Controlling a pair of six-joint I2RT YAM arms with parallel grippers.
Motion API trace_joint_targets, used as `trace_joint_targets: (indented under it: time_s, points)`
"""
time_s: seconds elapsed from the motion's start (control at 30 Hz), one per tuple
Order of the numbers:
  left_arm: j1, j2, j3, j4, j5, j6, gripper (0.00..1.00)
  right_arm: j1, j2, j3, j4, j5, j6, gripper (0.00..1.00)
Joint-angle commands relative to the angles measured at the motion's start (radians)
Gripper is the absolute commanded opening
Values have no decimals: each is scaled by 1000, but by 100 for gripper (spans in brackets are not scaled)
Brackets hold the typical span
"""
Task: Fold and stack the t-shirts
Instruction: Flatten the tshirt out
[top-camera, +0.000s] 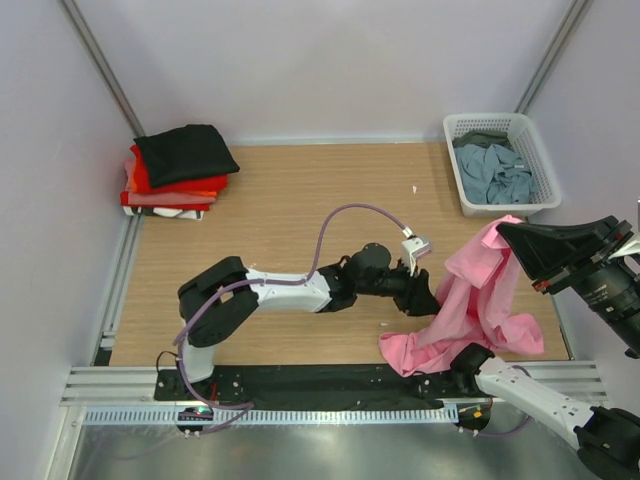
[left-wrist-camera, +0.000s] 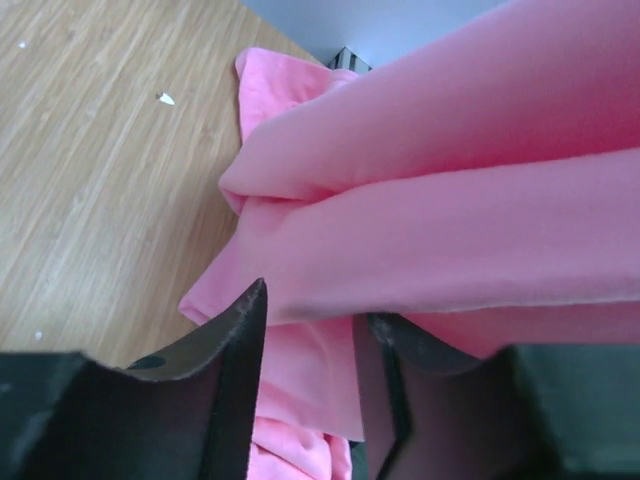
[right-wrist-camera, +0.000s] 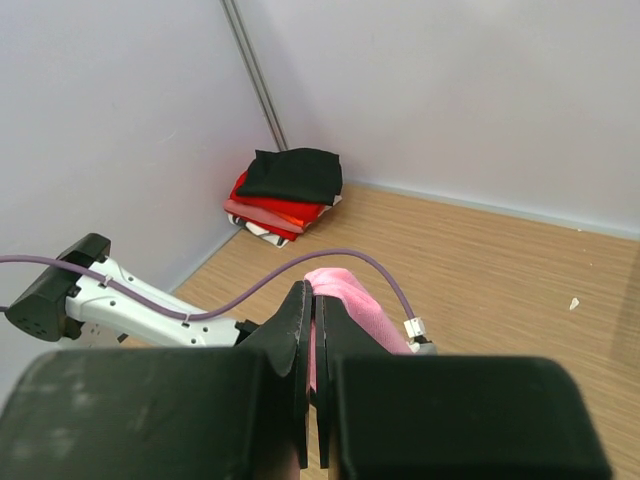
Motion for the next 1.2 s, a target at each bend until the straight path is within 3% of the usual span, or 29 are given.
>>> trace_joint_targets:
  time_s: [0.0, 0.03, 0.13, 0.27, 0.4, 0.43, 0.6, 0.63, 0.8, 0.9, 0.97, 1.03, 1.1, 1.17]
  points:
    - [-7, 12, 49, 108, 31, -14, 38, 6, 19, 6, 39, -6, -1, 1]
    - [-6, 12, 49, 125, 31, -20, 23, 6, 18, 1, 42, -4, -1, 1]
    - [9, -29, 36, 103, 16, -24, 0, 6, 12, -25, 50, -4, 3, 1]
    - [72, -205, -69, -13, -82, -2, 0, 6, 5, -46, 53, 0, 6, 1]
    - [150, -439, -145, -269, -202, 101, 0, 6, 1, -79, 77, 2, 9, 1]
    - [158, -492, -140, -402, -289, 130, 0, 6, 2, -94, 85, 0, 11, 1]
    - [186, -737, -48, -770, -516, 273, 0, 6, 22, -148, 175, 6, 16, 1]
    - [204, -759, 17, -900, -556, 322, 0, 6, 31, -161, 189, 17, 17, 1]
    - [235, -850, 234, -1244, -867, 422, 0, 6, 113, -166, 240, 141, 6, 1]
    - [235, -926, 257, -1315, -921, 394, 0, 6, 78, -253, 284, 256, 20, 1]
    - [235, -991, 155, -1317, -918, 343, 0, 6, 12, -364, 298, 327, 28, 1]
    - [235, -1011, 66, -1313, -880, 286, 11, 6, -28, -471, 297, 376, 51, 1]
    - [235, -1002, -50, -1308, -808, 180, 30, 6, -77, -532, 269, 422, 95, 1]
    - [233, -993, -129, -1300, -762, 90, 42, 6, -103, -612, 243, 433, 127, 1]
